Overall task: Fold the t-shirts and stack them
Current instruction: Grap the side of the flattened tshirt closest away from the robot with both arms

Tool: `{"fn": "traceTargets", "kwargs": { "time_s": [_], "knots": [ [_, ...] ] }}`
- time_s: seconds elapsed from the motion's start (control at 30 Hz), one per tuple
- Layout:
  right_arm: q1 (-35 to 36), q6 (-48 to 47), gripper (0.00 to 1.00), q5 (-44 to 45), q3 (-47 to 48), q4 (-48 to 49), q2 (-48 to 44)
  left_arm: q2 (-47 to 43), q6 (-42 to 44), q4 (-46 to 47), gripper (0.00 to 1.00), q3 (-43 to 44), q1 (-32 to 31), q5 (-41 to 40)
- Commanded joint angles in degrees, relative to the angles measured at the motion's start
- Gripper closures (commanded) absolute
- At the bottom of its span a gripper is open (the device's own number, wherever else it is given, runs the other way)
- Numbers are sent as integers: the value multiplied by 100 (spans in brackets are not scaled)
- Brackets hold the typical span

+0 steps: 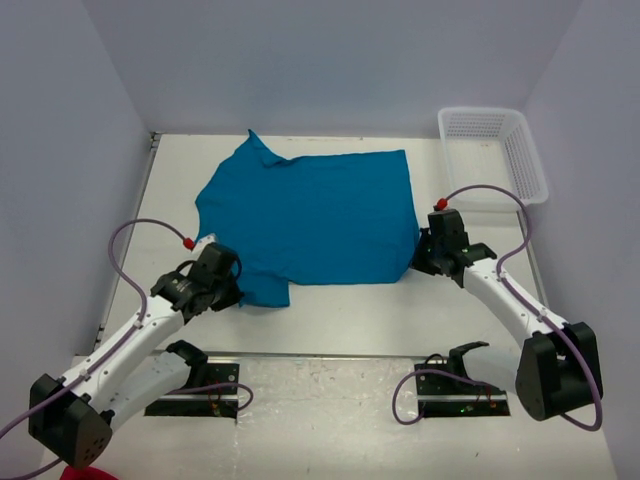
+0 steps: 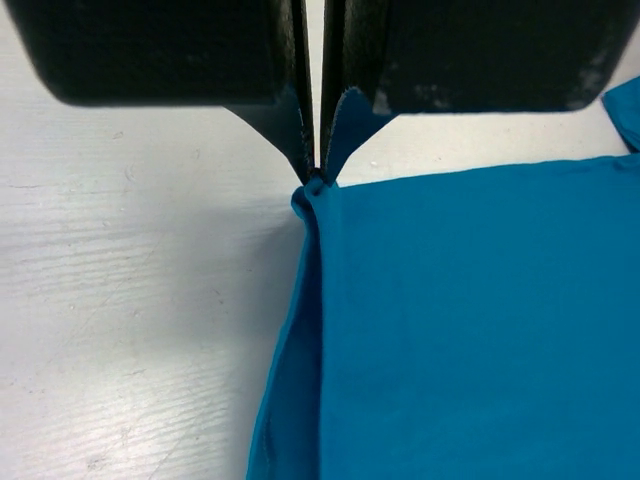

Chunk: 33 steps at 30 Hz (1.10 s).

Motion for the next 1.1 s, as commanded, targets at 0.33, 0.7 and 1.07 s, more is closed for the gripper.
{"fn": "traceTargets", "kwargs": {
  "time_s": [0.33, 0.7, 1.07],
  "knots": [
    [106, -91, 100, 371, 343, -142, -5, -214, -192, -79, 100, 224, 96, -337],
    [132, -118, 100, 441, 343, -107, 74, -126, -87, -79, 100, 321, 157, -310],
    [176, -91, 100, 547, 405, -160, 136, -232, -69, 0, 100, 242, 166, -196]
  ]
}}
